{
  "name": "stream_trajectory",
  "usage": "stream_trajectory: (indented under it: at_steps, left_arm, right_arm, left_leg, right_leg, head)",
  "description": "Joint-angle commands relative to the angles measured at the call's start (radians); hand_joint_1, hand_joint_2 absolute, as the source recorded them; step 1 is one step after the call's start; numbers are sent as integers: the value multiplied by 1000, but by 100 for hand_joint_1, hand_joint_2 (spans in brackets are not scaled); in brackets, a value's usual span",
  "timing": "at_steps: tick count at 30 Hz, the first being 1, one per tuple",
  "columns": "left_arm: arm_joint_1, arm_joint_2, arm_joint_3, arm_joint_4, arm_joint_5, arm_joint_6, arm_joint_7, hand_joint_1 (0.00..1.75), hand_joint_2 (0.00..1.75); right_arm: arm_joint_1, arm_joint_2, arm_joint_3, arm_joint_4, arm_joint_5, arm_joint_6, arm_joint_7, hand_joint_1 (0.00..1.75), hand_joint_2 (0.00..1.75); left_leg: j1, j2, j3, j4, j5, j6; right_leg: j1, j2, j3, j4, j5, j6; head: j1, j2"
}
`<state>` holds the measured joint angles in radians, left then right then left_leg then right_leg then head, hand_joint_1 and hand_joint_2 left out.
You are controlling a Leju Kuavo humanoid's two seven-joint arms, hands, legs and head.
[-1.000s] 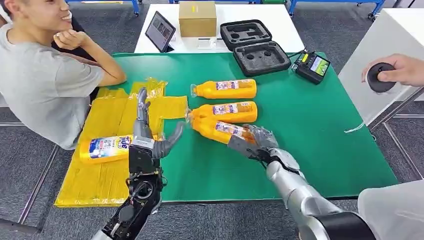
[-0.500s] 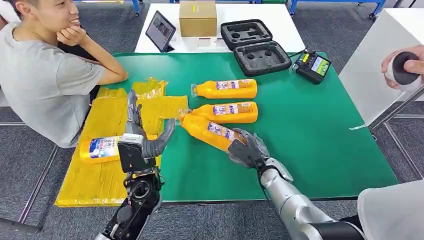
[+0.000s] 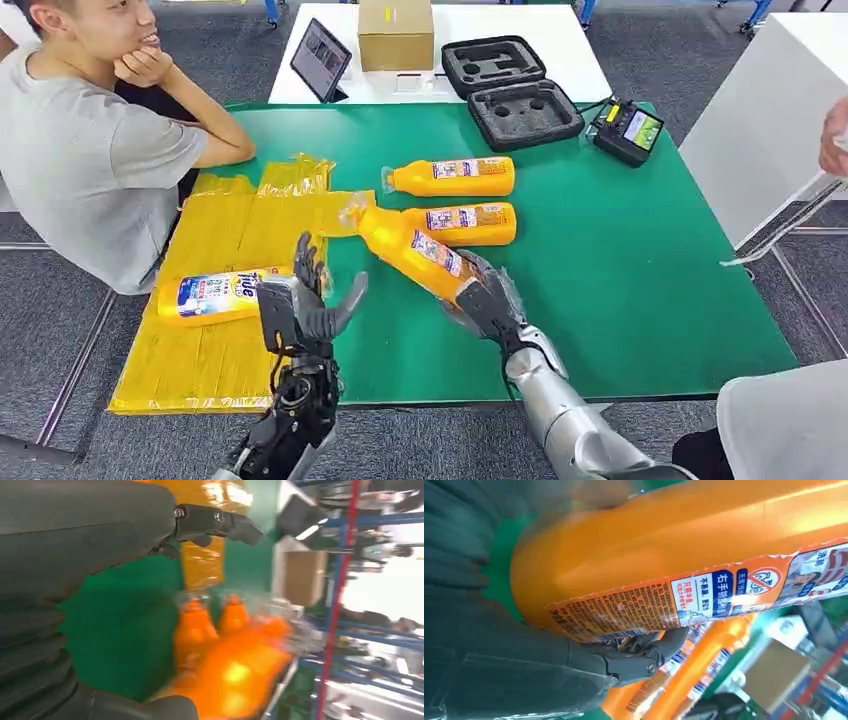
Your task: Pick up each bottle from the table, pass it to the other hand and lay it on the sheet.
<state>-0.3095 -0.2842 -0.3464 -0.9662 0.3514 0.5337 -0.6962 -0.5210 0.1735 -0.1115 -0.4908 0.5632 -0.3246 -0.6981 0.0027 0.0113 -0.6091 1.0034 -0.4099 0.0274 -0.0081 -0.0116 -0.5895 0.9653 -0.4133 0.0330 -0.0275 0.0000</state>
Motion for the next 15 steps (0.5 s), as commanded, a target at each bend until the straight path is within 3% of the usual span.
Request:
stream_trajectory:
  at_steps: [1,5,15]
  left_arm:
    - [-50,9,-35,158,16,-6,-2,0,175]
    - [-50,9,-35,158,16,-6,-2,0,175]
    - [-40,13,-51,50,-17,-29,-2,0,175]
  right_arm:
    - [55,10,131,-139,-56,-6,0,175,175]
    - [55,10,131,-139,-56,-6,0,175,175]
    - [60,9,291,-101,-115,-5,0,175,175]
  left_leg:
    - [0,0,3,0,-2,-1]
    - [0,-1,-1,0,0,-1]
    - [0,0,-1,0,-1,-1]
  right_leg:
    - [0,2,2,0,-1,-1]
    - [0,0,-1,0,-1,-1]
    - [0,1,-1,0,-1,-1]
  head:
    - [0,0]
    - [0,0]
    - [0,0]
